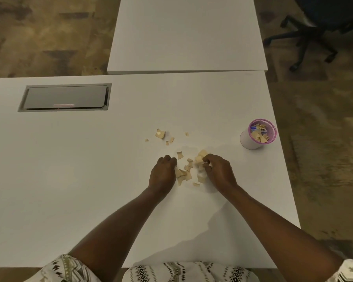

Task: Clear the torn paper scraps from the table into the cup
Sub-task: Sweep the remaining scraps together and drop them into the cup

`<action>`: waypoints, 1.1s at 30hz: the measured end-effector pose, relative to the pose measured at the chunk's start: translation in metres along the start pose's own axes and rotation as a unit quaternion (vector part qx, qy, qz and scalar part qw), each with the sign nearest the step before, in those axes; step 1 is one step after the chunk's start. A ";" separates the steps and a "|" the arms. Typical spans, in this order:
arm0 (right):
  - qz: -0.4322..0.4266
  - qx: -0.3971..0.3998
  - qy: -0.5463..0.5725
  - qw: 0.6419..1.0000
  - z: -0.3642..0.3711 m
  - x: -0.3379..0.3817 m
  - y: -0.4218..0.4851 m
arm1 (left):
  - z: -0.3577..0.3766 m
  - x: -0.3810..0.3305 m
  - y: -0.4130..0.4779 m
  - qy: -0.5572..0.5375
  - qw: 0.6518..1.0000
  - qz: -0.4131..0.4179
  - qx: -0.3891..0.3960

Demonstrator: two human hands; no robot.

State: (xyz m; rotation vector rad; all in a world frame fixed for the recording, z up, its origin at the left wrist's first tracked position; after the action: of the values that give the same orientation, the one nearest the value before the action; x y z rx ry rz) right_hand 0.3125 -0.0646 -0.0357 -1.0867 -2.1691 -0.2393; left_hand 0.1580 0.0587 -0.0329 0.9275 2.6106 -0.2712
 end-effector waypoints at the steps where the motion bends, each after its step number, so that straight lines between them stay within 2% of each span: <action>1: 0.008 -0.005 0.014 1.000 -0.002 0.000 0.000 | 0.000 -0.002 0.000 -0.005 1.000 -0.003 -0.004; 8: 0.050 0.000 0.058 0.997 -0.015 -0.006 0.000 | -0.001 -0.020 0.003 -0.046 0.998 -0.021 -0.034; 12: 0.051 0.022 0.038 0.998 -0.020 -0.012 0.001 | -0.003 -0.033 0.008 -0.073 0.996 -0.036 -0.045; 17: 0.028 0.010 0.036 0.999 -0.032 -0.013 0.005 | -0.004 -0.050 0.015 -0.098 0.992 -0.053 -0.057; 27: 0.022 -0.050 0.042 0.998 -0.077 -0.019 0.021 | -0.001 -0.098 0.038 -0.156 0.982 -0.071 -0.082; 33: 0.043 -0.140 0.070 0.987 -0.129 -0.032 0.047 | -0.004 -0.152 0.064 -0.200 0.975 -0.055 -0.084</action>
State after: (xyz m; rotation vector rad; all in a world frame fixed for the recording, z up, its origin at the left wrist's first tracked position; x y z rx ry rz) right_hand 0.4259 -0.1120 0.0334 -1.2733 -1.9981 -0.5777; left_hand 0.3077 0.0222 0.0260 0.5992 2.2730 -0.2335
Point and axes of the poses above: each hand's wrist, its own y-axis towards the middle knuckle, its own z-axis out of the palm, x = y × z, the point moved 5 cm from there along y, towards the middle knuckle, and after that the axes turned 13 degrees about -x, right-handed, at the moved point
